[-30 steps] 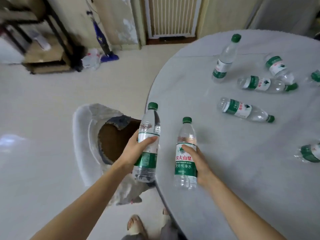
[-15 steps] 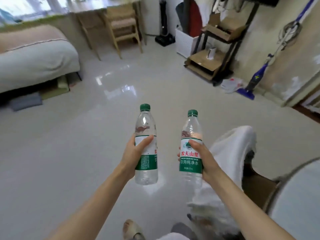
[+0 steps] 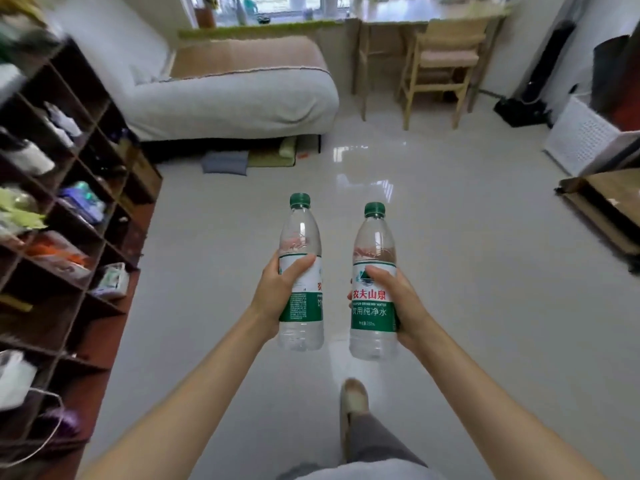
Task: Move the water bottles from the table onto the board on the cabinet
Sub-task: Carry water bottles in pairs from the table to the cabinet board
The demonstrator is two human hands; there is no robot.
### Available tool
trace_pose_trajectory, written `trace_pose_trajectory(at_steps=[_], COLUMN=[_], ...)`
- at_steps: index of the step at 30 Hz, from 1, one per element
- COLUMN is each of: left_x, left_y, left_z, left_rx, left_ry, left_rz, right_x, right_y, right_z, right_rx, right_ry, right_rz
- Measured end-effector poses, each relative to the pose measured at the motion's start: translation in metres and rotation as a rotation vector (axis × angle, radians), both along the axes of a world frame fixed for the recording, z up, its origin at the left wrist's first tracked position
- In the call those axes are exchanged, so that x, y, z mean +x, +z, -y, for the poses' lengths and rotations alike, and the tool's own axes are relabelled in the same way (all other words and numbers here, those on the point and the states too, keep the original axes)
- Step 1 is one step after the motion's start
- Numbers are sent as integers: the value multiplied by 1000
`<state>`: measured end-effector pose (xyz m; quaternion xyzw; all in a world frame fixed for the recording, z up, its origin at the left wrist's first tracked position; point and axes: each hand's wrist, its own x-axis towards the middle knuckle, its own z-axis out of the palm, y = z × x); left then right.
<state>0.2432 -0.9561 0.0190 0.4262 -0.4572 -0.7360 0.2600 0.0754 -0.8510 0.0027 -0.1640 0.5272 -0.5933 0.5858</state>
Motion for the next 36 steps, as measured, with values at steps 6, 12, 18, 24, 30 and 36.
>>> trace_pose_trajectory(at_steps=[6, 12, 18, 24, 30, 36], left_x=[9, 27, 77, 147, 208, 270], left_y=[1, 28, 34, 30, 46, 46], left_z=[150, 293, 429, 580, 717, 831], left_rx=[-19, -60, -87, -112, -132, -262], left_ry=[281, 573, 784, 876, 924, 953], left_rz=[-32, -55, -93, -118, -67, 51], right_x=[-20, -9, 45, 125, 194, 253], right_y=[3, 35, 50, 59, 81, 78], right_z=[197, 395, 572, 735, 874, 1016], right_rx=[-7, -47, -132, -190, -225, -260], right_ry=[223, 445, 590, 668, 769, 879], right_rz=[-64, -126, -147, -162, -179, -219])
